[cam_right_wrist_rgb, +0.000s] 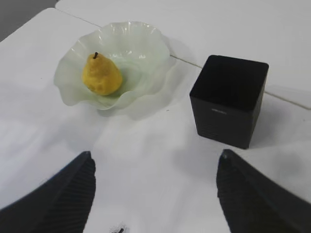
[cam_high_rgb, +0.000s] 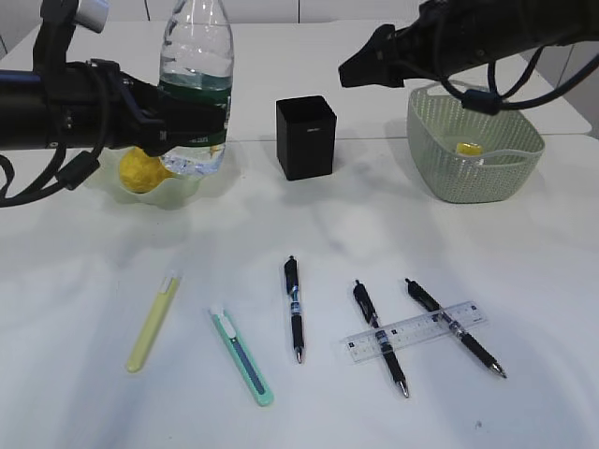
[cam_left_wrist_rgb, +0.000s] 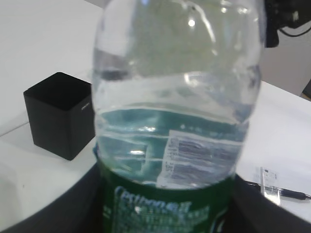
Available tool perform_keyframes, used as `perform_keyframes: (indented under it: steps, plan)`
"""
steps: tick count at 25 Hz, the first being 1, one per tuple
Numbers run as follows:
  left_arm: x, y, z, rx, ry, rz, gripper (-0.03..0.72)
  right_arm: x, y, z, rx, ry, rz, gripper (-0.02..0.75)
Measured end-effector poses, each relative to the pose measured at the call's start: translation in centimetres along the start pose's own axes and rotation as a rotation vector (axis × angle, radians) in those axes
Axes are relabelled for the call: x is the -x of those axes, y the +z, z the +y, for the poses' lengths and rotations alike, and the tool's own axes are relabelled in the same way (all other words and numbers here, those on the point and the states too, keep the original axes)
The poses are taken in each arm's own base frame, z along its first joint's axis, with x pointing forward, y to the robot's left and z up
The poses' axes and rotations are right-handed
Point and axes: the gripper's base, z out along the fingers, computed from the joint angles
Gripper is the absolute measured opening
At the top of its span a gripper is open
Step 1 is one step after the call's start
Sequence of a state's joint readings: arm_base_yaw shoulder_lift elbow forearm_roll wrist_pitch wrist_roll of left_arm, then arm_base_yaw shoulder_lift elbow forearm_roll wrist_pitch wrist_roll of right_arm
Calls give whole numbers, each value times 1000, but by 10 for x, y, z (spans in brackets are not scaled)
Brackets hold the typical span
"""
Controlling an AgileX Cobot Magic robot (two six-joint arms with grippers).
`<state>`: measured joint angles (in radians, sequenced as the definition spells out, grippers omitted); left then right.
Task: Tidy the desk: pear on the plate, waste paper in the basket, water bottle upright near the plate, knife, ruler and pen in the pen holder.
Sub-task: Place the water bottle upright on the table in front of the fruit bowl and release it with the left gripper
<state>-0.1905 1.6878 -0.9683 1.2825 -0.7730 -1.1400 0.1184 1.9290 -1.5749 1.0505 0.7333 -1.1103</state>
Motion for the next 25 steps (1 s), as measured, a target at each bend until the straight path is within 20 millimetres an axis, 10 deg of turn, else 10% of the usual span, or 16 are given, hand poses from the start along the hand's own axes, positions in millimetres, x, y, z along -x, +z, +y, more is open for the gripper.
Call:
perform_keyframes:
  steps: [25]
  plan:
    - [-3,0,4,46,7,28,377,-33,-6,-40,-275,406,26,575]
